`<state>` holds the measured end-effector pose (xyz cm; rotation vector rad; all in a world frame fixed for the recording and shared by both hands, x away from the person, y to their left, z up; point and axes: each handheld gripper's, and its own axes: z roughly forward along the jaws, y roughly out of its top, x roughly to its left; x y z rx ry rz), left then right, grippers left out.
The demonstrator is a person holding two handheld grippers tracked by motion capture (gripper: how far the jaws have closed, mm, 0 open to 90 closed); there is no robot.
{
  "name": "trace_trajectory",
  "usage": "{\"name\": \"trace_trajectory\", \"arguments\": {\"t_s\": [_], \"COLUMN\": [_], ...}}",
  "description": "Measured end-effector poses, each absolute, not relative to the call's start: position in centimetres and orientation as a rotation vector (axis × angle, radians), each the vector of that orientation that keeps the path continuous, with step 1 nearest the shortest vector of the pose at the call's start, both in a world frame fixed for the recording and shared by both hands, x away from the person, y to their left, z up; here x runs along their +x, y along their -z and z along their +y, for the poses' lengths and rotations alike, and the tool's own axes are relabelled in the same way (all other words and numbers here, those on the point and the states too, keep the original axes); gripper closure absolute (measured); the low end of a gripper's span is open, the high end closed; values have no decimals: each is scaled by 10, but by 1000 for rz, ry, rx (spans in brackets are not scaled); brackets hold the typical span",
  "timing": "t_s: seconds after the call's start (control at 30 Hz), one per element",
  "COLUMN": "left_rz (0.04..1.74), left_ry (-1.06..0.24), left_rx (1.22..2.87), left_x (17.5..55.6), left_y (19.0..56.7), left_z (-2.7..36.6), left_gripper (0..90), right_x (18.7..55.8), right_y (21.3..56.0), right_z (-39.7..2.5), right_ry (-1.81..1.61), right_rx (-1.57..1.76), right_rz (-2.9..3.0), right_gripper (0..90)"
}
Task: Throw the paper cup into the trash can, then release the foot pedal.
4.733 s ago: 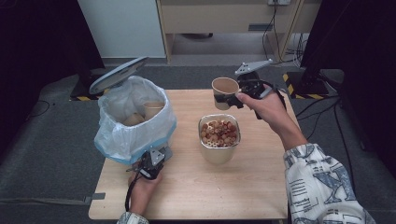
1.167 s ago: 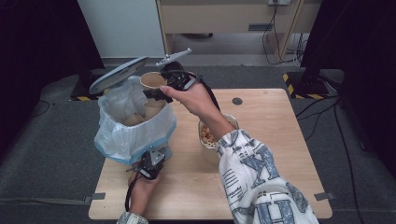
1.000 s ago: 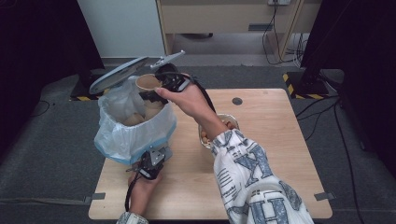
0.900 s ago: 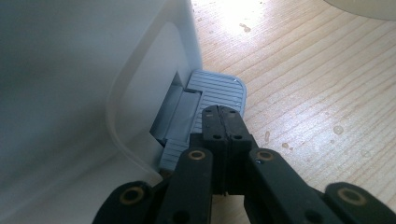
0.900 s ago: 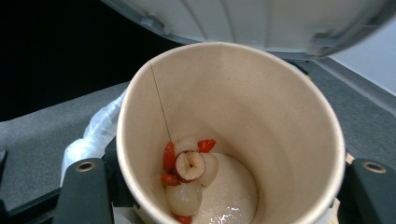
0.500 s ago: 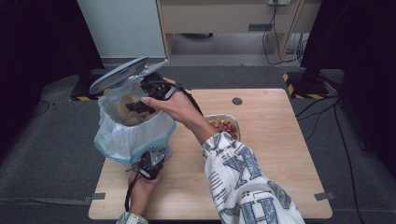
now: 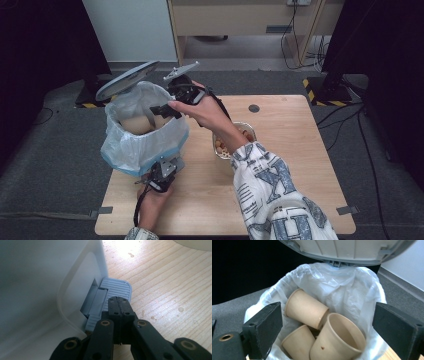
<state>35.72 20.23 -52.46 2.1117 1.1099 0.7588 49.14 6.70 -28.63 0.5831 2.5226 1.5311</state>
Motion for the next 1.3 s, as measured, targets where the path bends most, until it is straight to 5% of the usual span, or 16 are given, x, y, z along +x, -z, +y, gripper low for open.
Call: {"name": "trace_trajectory", "arguments": {"t_s": [0.77,0.93,1.3], "left_rz": [1113,1141,1056], "left_ry": [-757,-765,-692], "left_rx": [2107,2062,2058], "left_x": [357,348,331], "left_y": [524,515,506], "left_z": [203,203,181], "left_gripper": [879,605,401], "right_x": [499,500,494], "right_y": [297,303,327], "right_z": [-6,-41,-124], "right_ry": [-1499,-1479,-1396], "right_rx": [714,784,992], "right_rz": [2445,2413,2235], "right_gripper": [95,95,70]}}
